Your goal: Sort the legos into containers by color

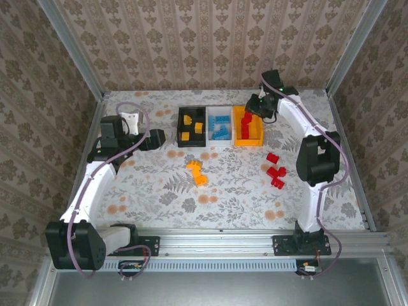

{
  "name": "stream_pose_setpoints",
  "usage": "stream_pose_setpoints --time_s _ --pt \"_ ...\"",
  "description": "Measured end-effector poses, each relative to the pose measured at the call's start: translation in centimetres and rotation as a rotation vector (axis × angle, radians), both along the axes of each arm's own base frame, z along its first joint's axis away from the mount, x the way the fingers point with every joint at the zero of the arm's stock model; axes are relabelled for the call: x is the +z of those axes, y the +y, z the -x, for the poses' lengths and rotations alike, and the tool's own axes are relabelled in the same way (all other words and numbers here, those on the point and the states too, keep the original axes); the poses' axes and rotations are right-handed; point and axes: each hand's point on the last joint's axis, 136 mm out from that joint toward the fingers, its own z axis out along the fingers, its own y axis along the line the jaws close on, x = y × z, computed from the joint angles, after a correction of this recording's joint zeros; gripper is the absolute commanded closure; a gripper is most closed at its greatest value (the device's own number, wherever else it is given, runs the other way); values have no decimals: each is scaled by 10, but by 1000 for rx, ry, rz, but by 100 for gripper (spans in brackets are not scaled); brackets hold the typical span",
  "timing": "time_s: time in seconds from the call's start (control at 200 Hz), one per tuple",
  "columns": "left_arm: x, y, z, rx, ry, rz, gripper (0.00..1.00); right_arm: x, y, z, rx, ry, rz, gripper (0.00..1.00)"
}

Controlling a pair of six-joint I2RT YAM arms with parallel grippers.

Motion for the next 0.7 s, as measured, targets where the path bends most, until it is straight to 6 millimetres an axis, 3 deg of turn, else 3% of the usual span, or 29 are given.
stream_pose_setpoints --time_s 0.17,0.26,0.41,0.695 --pt "-6 2 -3 8 24 7 0 -25 5 -2 7 53 16 66" --pt "-8 2 -3 8 31 9 0 -32 3 -1 4 69 28 61" --pt "-8 1 -3 7 30 10 0 -34 2 -1 7 70 37 50" --pt "-8 1 -3 7 30 10 0 -34 2 -1 16 67 45 45"
